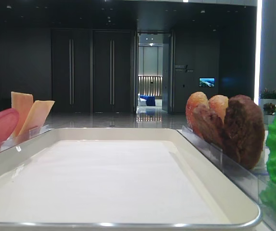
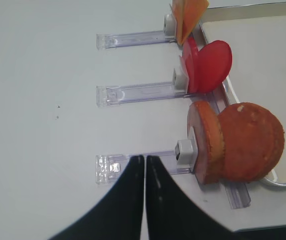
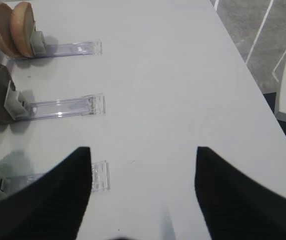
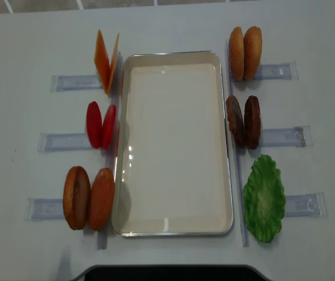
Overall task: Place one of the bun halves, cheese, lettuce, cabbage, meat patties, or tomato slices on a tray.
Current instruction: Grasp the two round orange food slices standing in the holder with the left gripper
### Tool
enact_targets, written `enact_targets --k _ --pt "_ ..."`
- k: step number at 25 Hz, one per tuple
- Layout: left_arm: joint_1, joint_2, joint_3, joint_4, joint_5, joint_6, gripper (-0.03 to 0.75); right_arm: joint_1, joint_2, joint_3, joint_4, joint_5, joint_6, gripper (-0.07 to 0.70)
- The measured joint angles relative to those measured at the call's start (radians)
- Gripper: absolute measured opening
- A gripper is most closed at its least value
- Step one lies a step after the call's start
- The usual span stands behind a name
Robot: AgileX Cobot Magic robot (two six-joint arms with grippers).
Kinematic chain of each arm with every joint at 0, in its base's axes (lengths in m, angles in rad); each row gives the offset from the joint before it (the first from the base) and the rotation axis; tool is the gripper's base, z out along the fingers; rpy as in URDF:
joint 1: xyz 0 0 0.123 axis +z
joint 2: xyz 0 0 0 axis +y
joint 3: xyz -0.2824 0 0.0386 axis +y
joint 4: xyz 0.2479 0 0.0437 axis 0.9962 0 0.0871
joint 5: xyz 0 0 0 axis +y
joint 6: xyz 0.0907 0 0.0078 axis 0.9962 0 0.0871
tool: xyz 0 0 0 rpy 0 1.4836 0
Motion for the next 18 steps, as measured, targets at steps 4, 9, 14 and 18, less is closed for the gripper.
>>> enact_targets --k 4,9,14,18 --pt "0.000 0.000 0.000 0.000 0.000 0.000 0.000 0.000 0.000 0.000 0.000 0.000 0.000 0.429" --pt "0.000 0.000 0.000 0.000 0.000 0.000 0.000 0.000 0.000 0.000 0.000 0.000 0.000 0.429" --pt "0.000 0.000 0.000 0.000 0.000 0.000 0.000 0.000 0.000 0.000 0.000 0.000 0.000 0.429" --pt "0.000 0.000 0.000 0.000 0.000 0.000 0.000 0.000 0.000 0.000 0.000 0.000 0.000 0.429"
